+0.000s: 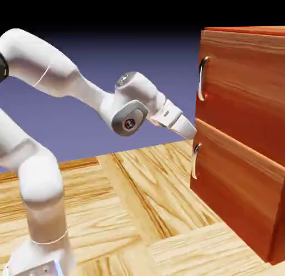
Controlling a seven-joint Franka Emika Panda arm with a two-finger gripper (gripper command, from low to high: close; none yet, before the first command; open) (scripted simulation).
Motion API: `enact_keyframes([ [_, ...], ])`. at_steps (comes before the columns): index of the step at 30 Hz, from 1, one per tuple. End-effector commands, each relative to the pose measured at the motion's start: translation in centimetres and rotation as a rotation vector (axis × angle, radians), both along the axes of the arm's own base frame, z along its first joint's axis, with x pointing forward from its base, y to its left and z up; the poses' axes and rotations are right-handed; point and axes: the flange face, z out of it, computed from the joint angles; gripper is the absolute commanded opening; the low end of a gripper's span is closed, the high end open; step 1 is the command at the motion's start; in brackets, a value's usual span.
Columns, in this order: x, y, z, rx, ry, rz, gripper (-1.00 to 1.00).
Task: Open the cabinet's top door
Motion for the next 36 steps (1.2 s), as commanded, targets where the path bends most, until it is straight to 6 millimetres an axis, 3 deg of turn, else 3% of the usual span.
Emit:
enact_keyframes([
  [1,0.0,-0.2,0.7,0.003,-0.016,-0.008,0.00],
  [10,-0.2,-1.4,6.5,0.029,-0.157,-0.061,0.00],
  [19,-1.0,-1.0,10.8,0.044,-0.295,-0.089,0.00],
  [28,-1.5,1.0,13.3,0.048,-0.426,-0.094,0.00],
  [36,-1.1,3.8,14.0,0.043,-0.529,-0.086,0.00],
])
